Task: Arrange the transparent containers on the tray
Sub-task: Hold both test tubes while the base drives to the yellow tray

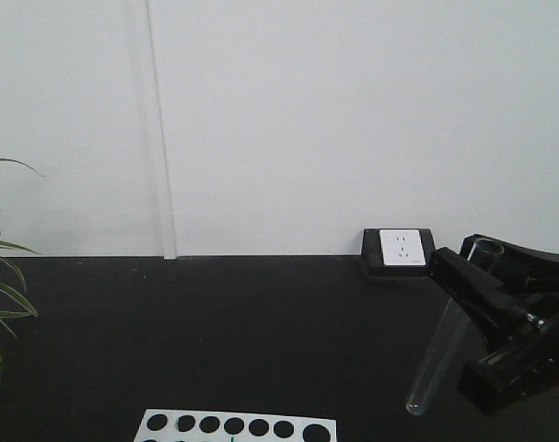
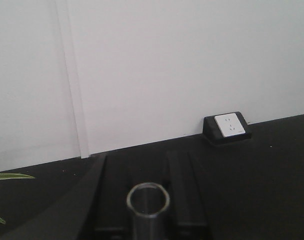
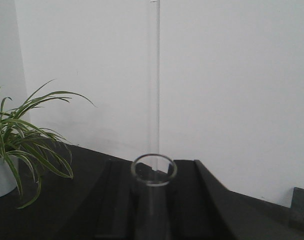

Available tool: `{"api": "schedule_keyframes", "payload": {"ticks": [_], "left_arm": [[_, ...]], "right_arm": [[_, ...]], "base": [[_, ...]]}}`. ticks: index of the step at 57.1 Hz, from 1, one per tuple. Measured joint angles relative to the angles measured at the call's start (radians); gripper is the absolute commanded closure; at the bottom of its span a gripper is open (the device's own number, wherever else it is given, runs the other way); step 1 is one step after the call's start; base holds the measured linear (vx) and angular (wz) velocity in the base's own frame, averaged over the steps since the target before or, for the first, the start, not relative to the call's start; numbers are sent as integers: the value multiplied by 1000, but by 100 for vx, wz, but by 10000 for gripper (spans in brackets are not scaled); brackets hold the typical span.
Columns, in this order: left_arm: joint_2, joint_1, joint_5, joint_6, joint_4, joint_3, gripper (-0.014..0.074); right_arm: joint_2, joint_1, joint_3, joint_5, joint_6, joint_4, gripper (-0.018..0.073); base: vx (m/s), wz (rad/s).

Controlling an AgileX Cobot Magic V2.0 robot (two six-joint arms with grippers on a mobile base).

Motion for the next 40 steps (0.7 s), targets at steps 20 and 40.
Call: {"api": "schedule_keyframes", "payload": {"ticks": [20, 40], "left_arm": [[0, 0, 0, 0, 0, 0, 603], [0, 0, 0, 0, 0, 0, 603]], "right_arm": [[0, 0, 5, 0, 0, 0, 572], [0, 0, 5, 0, 0, 0, 572]], "base": [[-4, -3], [-14, 2]]}}
